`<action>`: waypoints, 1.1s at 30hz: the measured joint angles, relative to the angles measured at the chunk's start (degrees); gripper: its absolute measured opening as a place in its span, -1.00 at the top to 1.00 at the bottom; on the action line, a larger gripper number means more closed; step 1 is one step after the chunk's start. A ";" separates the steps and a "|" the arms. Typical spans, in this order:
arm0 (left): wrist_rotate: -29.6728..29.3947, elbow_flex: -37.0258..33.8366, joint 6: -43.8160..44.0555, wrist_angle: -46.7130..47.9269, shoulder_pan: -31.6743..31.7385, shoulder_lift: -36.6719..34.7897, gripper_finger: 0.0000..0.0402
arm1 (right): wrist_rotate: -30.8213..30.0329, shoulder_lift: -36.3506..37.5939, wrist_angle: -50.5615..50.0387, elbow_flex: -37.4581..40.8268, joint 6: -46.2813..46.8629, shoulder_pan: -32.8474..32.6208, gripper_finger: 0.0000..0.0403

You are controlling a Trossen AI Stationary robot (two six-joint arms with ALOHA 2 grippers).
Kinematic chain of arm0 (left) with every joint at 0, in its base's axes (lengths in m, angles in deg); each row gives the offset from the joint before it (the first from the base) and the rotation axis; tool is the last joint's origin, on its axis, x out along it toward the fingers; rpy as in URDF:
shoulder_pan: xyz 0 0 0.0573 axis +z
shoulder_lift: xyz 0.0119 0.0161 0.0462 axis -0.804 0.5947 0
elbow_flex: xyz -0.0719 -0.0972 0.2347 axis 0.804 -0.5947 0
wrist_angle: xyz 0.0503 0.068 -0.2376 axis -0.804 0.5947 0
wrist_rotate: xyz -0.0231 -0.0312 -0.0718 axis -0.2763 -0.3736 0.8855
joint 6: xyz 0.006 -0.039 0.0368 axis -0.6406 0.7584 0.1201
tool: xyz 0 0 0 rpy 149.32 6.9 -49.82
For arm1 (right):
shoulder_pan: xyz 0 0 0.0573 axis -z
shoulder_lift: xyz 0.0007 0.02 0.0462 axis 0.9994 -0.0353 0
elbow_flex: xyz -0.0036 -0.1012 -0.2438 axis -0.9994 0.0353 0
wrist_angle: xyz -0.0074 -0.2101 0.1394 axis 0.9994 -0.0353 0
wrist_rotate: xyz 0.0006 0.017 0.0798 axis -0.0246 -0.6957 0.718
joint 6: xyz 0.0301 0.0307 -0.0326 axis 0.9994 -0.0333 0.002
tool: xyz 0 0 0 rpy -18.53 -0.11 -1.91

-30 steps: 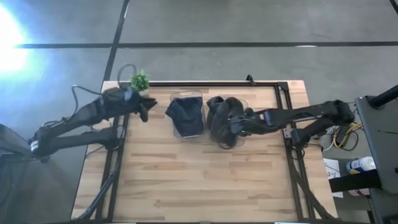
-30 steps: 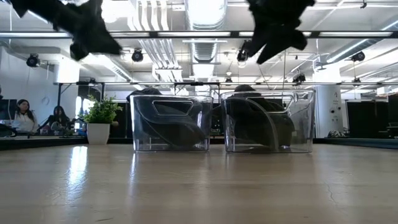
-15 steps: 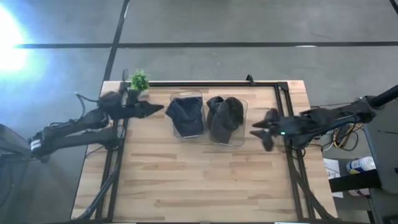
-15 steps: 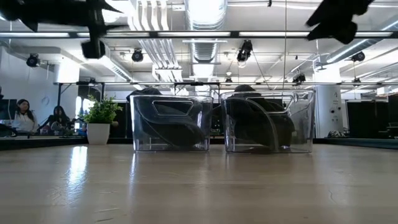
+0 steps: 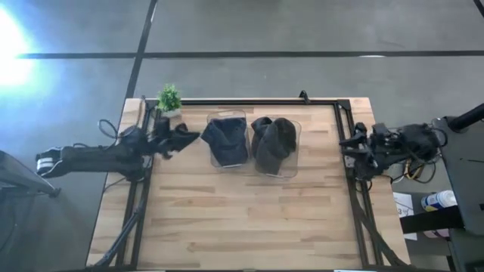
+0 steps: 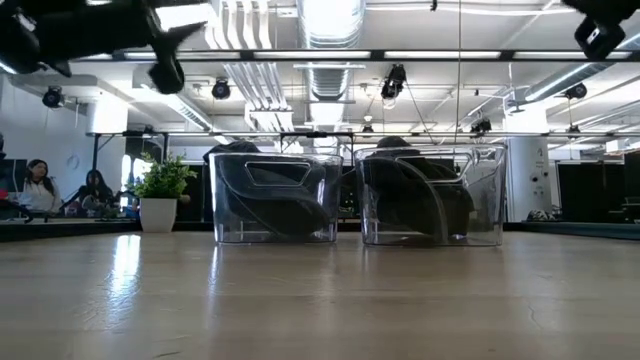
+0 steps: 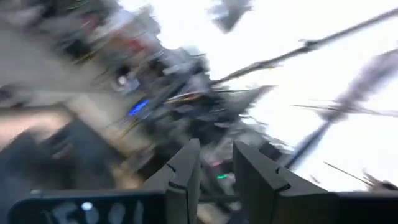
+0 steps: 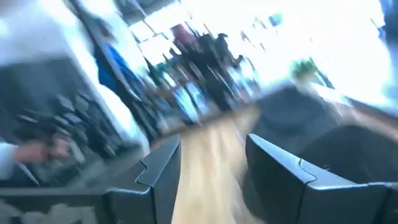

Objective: Pick & Place hat
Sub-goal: Return to Home Position

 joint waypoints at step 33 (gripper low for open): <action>-2.37 -15.66 -6.83 9.98 -4.60 -16.41 0.55 | 4.14 -3.32 41.58 36.79 -8.46 0.13 0.13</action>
